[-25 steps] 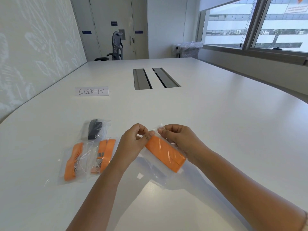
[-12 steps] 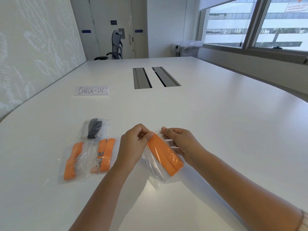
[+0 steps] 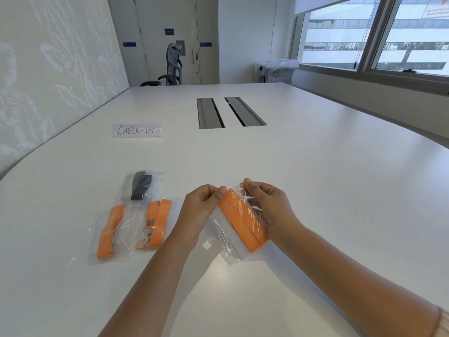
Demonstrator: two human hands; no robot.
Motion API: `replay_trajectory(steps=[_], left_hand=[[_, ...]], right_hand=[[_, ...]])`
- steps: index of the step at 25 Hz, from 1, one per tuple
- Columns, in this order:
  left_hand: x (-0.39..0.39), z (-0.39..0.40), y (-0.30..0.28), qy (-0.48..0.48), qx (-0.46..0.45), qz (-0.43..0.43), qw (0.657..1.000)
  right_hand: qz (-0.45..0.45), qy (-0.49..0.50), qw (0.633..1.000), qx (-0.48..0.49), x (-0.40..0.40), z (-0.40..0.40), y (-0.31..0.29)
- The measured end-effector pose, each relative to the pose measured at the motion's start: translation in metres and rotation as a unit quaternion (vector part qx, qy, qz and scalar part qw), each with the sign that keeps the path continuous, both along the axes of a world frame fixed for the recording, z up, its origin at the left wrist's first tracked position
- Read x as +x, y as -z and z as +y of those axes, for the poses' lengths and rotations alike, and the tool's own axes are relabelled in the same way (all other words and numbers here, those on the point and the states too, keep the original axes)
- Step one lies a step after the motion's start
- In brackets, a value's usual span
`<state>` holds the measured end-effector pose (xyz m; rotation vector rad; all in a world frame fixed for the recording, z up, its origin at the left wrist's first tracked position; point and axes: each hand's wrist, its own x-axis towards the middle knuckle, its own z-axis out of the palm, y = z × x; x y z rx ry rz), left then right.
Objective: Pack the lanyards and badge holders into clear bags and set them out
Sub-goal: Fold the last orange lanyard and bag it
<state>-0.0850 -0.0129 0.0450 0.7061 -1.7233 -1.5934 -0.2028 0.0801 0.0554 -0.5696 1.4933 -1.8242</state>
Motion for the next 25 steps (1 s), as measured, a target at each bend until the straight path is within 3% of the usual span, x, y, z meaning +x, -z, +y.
replay_trajectory(steps=[9,16,21,25], left_hand=[[-0.005,0.001,0.007,0.003,0.200,0.069,0.977],[-0.006,0.002,0.002,-0.116,0.144,0.067,0.980],[0.000,-0.004,0.001,-0.174,0.114,0.054,0.977],[0.002,-0.005,-0.002,-0.181,0.075,0.029,0.980]], right_hand=[[-0.032,0.017,0.999,-0.005,-0.012,-0.001,-0.006],[-0.020,0.001,1.000,0.008,-0.012,-0.002,0.002],[0.039,-0.176,0.978,0.108,-0.010,0.001,0.003],[0.008,-0.146,0.984,0.103,-0.011,-0.004,0.006]])
